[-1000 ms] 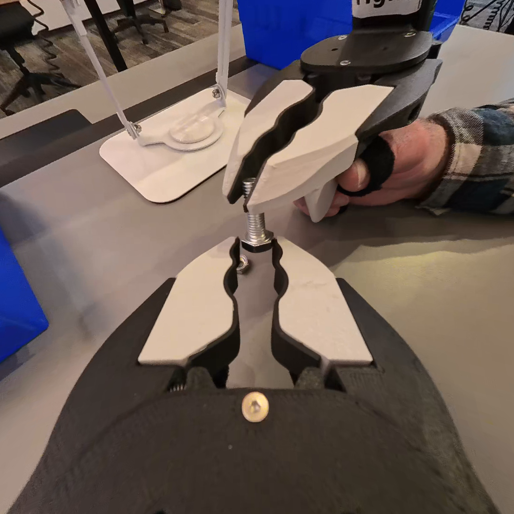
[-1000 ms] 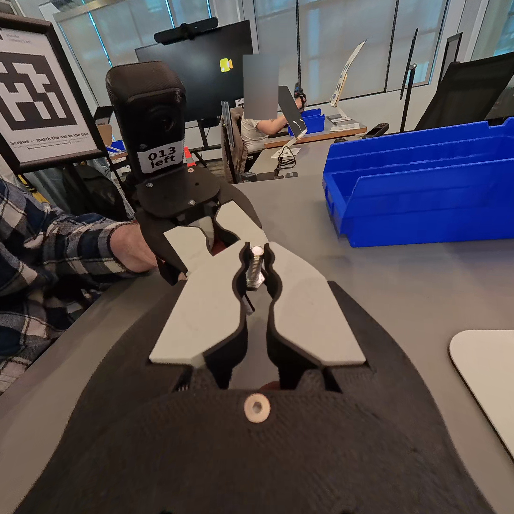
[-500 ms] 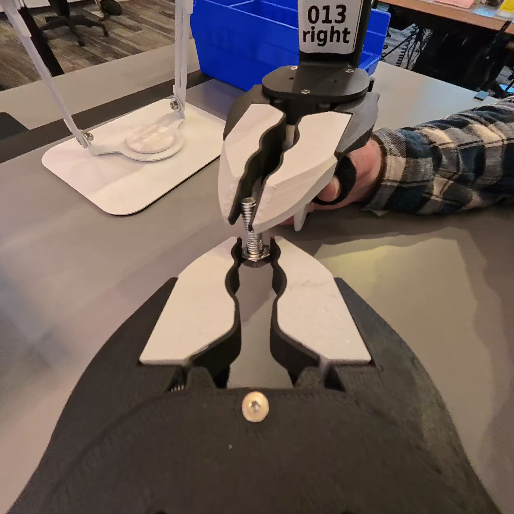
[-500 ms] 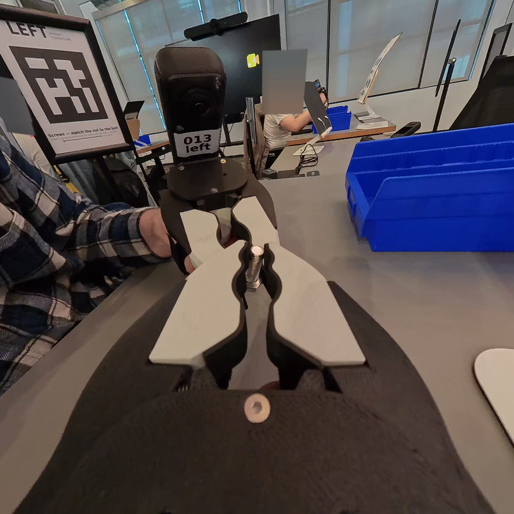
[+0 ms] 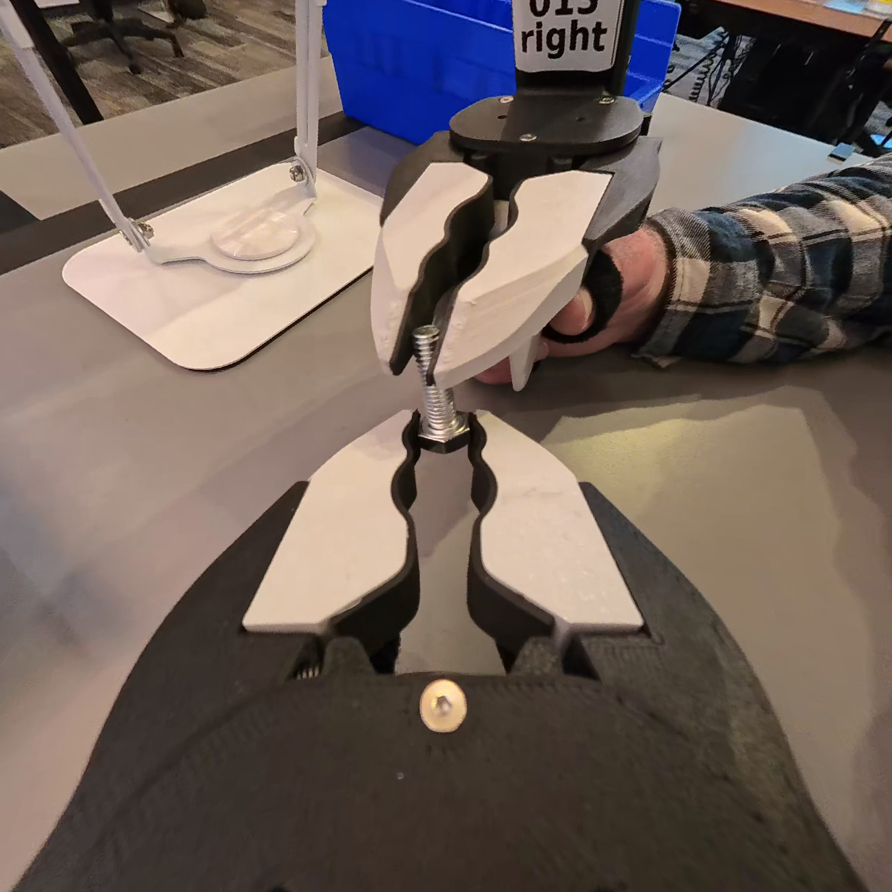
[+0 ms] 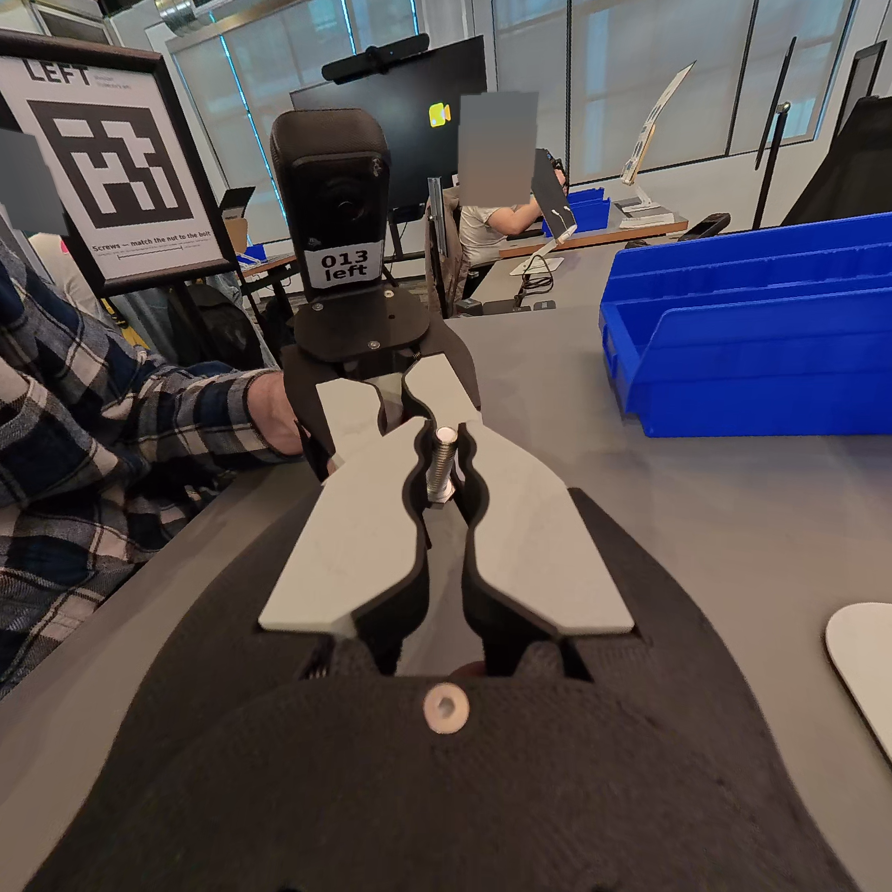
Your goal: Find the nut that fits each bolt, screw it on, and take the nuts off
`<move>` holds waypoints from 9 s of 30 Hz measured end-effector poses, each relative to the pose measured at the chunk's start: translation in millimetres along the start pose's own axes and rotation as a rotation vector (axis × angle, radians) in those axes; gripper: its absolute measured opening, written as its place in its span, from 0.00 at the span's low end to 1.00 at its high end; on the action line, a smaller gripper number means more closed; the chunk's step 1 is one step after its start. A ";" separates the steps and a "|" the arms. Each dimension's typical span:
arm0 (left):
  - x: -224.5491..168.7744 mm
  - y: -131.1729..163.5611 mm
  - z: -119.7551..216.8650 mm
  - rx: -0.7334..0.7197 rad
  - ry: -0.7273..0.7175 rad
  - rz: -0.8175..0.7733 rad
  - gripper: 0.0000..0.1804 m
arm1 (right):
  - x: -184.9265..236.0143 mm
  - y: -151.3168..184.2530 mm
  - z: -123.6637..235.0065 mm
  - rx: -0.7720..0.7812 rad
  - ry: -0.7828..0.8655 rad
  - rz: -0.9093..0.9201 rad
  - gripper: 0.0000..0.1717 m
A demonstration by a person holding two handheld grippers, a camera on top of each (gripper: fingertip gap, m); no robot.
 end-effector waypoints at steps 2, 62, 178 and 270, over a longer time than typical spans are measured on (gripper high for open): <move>0.6 0.4 0.4 -0.001 0.000 -0.004 0.10 | 0.1 0.1 -0.2 0.001 -0.001 -0.001 0.06; -4.7 -3.7 4.7 -0.109 0.083 0.027 0.10 | 8.0 -5.3 -1.0 -0.051 -0.036 -0.002 0.06; 63.0 -3.8 59.9 -0.217 -0.166 -0.189 0.10 | -12.5 -49.6 -56.7 0.434 -0.157 0.466 0.10; 79.9 -9.2 66.8 -0.326 -0.117 0.047 0.10 | -42.6 -53.7 -84.2 0.114 -0.017 0.092 0.39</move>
Point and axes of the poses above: each gripper's, where its closed fingertips meet, z back along the fingers, y out of its underside, x = y × z across the jaws, the point moved 1 cm from there along z, back along the fingers, and after that the axes turned 5 degrees about x, right-handed, at the moved point
